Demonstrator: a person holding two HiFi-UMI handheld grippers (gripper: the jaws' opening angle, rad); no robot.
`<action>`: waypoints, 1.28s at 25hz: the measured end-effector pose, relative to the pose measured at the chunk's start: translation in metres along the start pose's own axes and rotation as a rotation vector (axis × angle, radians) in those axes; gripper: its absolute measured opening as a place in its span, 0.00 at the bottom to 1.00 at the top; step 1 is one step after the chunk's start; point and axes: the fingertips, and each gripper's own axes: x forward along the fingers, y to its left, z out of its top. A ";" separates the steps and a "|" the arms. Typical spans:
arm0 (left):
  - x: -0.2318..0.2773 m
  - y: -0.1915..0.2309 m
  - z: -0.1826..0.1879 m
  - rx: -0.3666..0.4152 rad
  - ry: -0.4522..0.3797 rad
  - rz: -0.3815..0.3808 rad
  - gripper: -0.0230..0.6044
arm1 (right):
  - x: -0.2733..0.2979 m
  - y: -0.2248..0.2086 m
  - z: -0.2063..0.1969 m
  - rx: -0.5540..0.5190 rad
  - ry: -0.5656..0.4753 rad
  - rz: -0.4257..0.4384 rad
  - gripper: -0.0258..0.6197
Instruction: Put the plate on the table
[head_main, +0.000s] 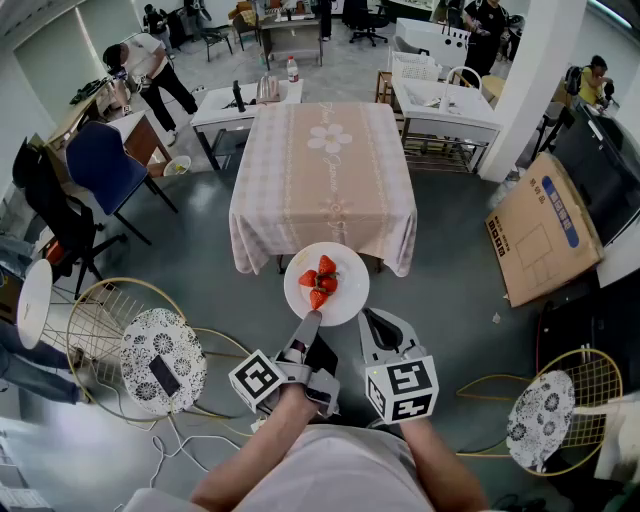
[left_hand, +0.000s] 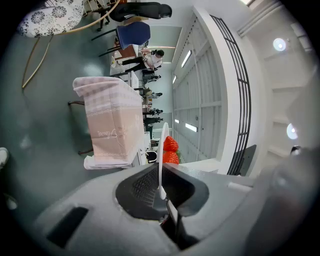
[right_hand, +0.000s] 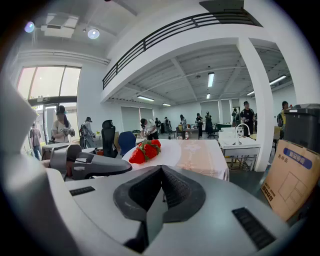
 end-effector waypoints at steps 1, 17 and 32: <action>0.001 0.001 0.001 -0.003 0.001 0.000 0.06 | 0.002 0.000 -0.001 0.000 0.007 -0.002 0.04; 0.017 0.010 0.033 -0.030 0.000 0.000 0.06 | 0.037 0.002 0.004 0.002 0.028 -0.023 0.05; 0.108 0.025 0.057 -0.004 -0.085 0.054 0.06 | 0.120 -0.065 0.024 0.021 0.032 0.087 0.05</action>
